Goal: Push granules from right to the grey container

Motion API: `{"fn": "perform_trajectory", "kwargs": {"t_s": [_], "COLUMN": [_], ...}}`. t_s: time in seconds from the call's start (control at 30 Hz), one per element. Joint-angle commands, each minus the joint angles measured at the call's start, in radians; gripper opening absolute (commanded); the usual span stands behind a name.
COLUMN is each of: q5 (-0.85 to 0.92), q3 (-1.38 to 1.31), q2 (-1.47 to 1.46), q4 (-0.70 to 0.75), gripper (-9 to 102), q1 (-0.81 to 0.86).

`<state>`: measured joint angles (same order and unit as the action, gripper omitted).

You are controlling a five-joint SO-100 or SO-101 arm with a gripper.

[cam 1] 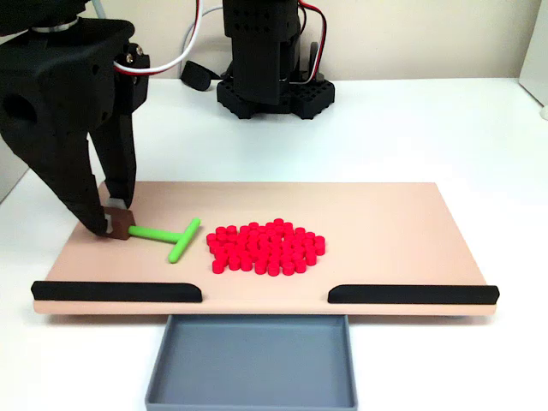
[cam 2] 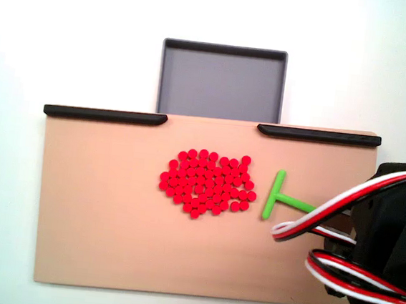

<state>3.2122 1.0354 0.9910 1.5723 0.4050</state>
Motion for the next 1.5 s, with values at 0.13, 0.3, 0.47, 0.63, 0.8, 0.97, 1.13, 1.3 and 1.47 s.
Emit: {"fn": "perform_trajectory", "kwargs": {"t_s": [0.13,0.3,0.47,0.63,0.8,0.97,1.13,1.3,1.47], "q5": [0.311,0.333,0.325,0.322,0.313,0.282,0.264,0.249,0.232], "q3": [-0.035,-0.034,-0.034,-0.034,-0.034,-0.034,-0.034,-0.034,-0.034], "q2": [0.006,0.005,0.006,0.005,0.003,0.003,0.003,0.003,0.003], "q4": [-0.002,-0.002,-0.002,-0.002,-0.002,-0.002,-0.002,-0.002,-0.002], "gripper": [0,0,0,0,0,0,0,0,0], "q1": [0.003,0.014,0.011,0.008,0.002,-0.014,-0.023,-0.031,-0.040]}}
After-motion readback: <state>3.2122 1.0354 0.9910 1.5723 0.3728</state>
